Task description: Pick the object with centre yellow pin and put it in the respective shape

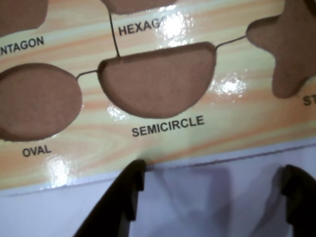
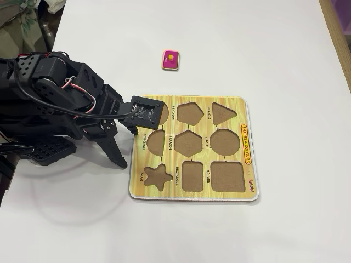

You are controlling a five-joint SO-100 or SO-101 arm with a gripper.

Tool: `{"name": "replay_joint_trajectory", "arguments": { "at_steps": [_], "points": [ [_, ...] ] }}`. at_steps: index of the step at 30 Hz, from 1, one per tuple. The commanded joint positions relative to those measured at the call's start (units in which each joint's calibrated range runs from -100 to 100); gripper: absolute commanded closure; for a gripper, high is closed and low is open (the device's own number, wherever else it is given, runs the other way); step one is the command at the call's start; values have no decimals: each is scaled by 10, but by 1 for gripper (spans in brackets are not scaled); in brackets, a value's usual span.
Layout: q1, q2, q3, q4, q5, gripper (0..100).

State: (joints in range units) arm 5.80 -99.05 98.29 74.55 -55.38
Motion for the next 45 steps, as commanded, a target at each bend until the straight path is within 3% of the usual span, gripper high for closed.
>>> {"name": "replay_joint_trajectory", "arguments": {
  "at_steps": [1, 26, 35, 41, 45],
  "points": [
    [2, 6, 3, 7, 2, 69],
    [2, 7, -3, 0, -3, 69],
    [2, 89, -200, 6, -4, 69],
    [-1, 256, -358, 8, 0, 69],
    [-56, 404, -467, 8, 0, 69]
  ]
}}
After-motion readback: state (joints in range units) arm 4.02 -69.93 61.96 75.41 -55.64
